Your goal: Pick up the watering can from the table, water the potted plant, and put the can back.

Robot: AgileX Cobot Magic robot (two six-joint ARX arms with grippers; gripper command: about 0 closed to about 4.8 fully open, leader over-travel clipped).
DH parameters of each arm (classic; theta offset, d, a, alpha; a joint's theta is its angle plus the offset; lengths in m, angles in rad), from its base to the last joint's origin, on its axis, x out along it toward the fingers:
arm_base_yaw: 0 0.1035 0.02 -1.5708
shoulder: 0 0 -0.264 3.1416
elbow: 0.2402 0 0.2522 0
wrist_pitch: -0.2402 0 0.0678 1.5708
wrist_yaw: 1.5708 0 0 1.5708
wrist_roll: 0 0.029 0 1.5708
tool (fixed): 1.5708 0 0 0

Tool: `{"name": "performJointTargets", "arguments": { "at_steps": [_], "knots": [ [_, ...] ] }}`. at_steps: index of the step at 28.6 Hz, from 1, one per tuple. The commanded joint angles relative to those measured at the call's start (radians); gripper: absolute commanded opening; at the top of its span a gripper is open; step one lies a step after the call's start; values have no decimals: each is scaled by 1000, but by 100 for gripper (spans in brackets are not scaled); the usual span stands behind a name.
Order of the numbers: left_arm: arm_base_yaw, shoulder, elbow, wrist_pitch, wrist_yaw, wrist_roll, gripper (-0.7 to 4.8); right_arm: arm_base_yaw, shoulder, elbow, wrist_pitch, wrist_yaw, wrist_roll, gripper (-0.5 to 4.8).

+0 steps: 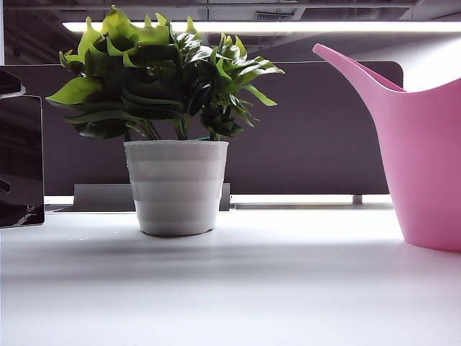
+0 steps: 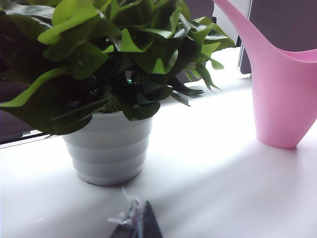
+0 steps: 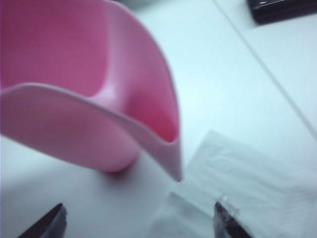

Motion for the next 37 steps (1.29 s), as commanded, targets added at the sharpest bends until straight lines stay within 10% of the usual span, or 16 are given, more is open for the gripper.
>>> {"name": "performJointTargets", "arguments": {
  "at_steps": [1,37],
  "knots": [
    [0,1,1,8,1,5,-5,2,29,-11,55,18,-34,378],
    [0,1,1,8,0,5,-5,1,187,-336,686,185,-44,371]
  ]
}}
